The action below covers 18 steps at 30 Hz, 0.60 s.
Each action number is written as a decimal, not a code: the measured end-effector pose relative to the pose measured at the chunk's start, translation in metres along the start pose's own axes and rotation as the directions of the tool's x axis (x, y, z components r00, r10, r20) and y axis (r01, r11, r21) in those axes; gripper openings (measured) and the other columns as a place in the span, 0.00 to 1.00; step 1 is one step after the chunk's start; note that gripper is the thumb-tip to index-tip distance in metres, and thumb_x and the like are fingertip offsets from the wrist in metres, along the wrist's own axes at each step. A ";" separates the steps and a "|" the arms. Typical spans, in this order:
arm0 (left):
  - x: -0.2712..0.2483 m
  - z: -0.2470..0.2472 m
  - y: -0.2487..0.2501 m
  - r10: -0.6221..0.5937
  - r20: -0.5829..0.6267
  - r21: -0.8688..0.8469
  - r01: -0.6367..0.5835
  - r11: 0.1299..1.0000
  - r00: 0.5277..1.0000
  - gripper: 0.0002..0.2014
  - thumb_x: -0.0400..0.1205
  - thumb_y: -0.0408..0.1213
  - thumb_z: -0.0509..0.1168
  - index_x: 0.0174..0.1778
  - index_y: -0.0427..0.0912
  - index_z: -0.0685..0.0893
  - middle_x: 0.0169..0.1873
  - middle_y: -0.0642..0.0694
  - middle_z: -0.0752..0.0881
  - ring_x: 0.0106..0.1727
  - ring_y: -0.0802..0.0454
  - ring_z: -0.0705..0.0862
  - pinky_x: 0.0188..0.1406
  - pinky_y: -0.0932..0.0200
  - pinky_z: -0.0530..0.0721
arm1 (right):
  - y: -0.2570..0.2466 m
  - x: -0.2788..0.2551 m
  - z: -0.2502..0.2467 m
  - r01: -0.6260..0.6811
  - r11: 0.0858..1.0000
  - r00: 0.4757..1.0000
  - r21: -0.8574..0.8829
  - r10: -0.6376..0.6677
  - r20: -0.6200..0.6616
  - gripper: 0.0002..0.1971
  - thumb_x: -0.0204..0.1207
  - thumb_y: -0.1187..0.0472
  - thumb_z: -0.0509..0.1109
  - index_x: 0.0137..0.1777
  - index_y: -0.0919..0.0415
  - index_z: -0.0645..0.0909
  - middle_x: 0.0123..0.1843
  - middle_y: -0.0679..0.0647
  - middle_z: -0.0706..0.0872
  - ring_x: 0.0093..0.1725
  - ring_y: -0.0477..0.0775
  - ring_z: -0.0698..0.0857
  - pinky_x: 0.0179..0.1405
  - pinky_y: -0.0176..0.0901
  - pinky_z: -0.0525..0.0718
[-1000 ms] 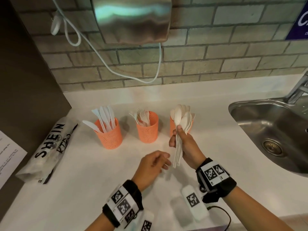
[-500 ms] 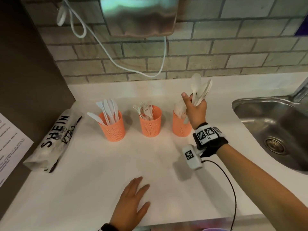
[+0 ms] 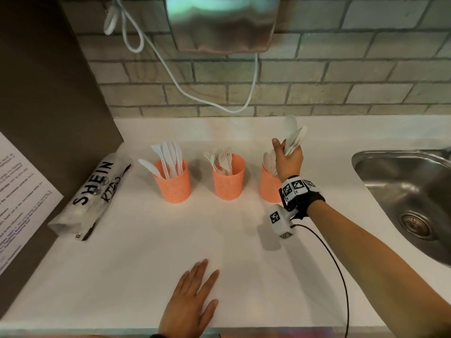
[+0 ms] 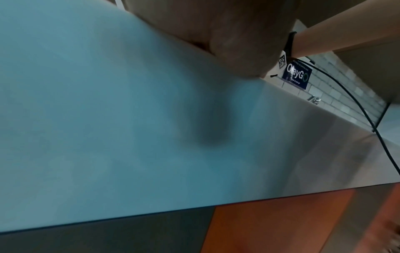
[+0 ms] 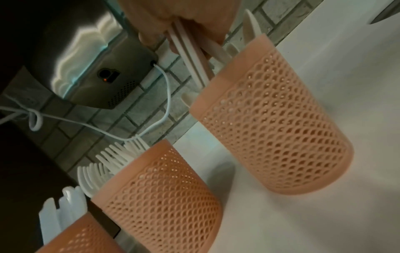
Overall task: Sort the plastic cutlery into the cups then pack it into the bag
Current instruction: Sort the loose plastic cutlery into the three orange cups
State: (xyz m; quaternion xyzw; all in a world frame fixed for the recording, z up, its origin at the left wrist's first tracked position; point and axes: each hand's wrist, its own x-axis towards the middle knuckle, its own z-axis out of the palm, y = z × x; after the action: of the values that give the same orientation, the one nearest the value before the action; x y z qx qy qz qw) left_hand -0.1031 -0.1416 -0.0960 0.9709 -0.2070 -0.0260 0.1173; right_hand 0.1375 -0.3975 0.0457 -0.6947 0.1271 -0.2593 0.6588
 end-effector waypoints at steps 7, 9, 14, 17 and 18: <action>-0.001 0.001 0.000 -0.005 -0.034 -0.007 0.005 1.000 0.999 0.26 0.84 0.56 0.42 0.78 0.54 0.61 0.81 0.51 0.57 0.83 0.59 0.46 0.77 0.61 0.52 | 0.013 -0.005 -0.001 0.058 0.990 0.998 -0.125 -0.058 0.007 0.09 0.72 0.66 0.72 0.49 0.67 0.78 0.39 0.54 0.80 0.39 0.53 0.80 0.34 0.32 0.75; -0.001 0.001 0.000 -0.010 -0.042 -0.005 0.009 1.000 0.999 0.26 0.84 0.56 0.42 0.78 0.53 0.63 0.81 0.50 0.59 0.83 0.59 0.46 0.77 0.62 0.52 | 0.013 -0.007 -0.003 0.074 0.994 0.997 -0.084 -0.074 0.007 0.16 0.70 0.68 0.73 0.59 0.65 0.78 0.44 0.52 0.80 0.39 0.45 0.80 0.37 0.23 0.75; -0.001 -0.001 0.001 -0.016 -0.033 -0.012 0.016 1.000 0.999 0.26 0.84 0.56 0.42 0.75 0.52 0.68 0.75 0.47 0.70 0.83 0.60 0.46 0.76 0.62 0.52 | 0.009 -0.004 -0.008 0.164 0.980 0.986 -0.110 -0.161 0.036 0.21 0.69 0.66 0.75 0.62 0.59 0.78 0.58 0.53 0.80 0.57 0.45 0.78 0.51 0.10 0.66; -0.002 -0.001 0.001 -0.023 -0.018 -0.020 0.023 1.000 1.000 0.26 0.84 0.56 0.42 0.75 0.52 0.68 0.77 0.47 0.68 0.83 0.60 0.46 0.76 0.62 0.52 | 0.005 -0.006 -0.011 0.222 0.958 0.975 -0.181 -0.215 0.061 0.21 0.69 0.62 0.75 0.62 0.57 0.79 0.59 0.49 0.77 0.60 0.43 0.75 0.55 0.15 0.67; -0.002 -0.001 0.001 -0.024 -0.014 -0.023 0.024 0.999 1.000 0.26 0.84 0.56 0.42 0.76 0.52 0.68 0.78 0.47 0.67 0.83 0.60 0.47 0.76 0.62 0.52 | 0.003 -0.009 -0.011 0.252 0.946 0.968 -0.202 -0.243 0.067 0.20 0.69 0.61 0.75 0.62 0.56 0.79 0.60 0.49 0.76 0.61 0.44 0.75 0.58 0.21 0.69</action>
State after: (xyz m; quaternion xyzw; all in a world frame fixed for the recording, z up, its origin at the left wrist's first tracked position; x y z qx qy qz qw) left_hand -0.1053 -0.1417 -0.0947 0.9721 -0.1941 -0.0231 0.1295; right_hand 0.1247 -0.4031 0.0407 -0.7756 0.0517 -0.3108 0.5470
